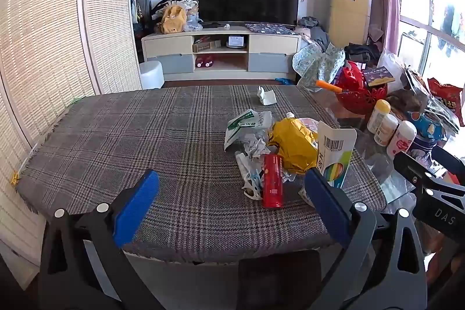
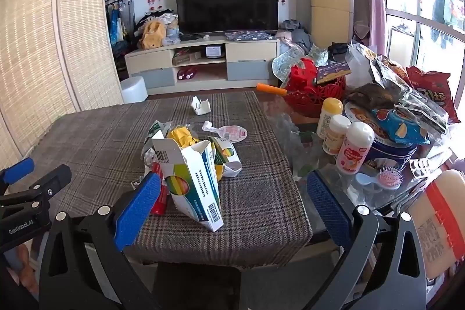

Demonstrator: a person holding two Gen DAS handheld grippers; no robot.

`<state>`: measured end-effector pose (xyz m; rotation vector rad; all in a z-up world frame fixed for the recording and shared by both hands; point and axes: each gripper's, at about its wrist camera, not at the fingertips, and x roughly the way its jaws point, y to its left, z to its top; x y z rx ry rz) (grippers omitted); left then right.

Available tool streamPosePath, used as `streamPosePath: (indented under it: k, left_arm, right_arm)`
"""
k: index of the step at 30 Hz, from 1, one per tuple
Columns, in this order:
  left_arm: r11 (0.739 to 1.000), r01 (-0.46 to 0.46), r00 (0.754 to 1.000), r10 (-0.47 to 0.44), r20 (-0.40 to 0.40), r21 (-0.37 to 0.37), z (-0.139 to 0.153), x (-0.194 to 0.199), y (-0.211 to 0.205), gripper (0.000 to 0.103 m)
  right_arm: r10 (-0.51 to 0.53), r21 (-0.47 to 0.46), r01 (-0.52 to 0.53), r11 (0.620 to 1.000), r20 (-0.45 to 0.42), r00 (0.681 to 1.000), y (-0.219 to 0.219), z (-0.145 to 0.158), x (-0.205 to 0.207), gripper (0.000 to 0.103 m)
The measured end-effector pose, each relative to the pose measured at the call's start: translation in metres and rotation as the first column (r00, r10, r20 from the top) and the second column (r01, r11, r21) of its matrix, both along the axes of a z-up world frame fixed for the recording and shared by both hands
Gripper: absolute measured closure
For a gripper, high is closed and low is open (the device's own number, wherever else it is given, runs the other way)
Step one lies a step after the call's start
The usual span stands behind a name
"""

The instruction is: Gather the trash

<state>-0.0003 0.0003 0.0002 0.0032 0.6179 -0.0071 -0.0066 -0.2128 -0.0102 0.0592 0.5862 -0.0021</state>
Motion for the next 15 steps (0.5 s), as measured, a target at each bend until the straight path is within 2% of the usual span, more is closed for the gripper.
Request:
streamPosePath:
  k: [15]
  left_arm:
    - [1.000,0.012,1.000,-0.012,-0.003,-0.008,0.0034,0.0015,-0.0045,0.008]
  right_arm:
    - [-0.005,-0.001,0.005,1.000,0.002,1.000,0.0015,-0.0011,0.0000,0.002]
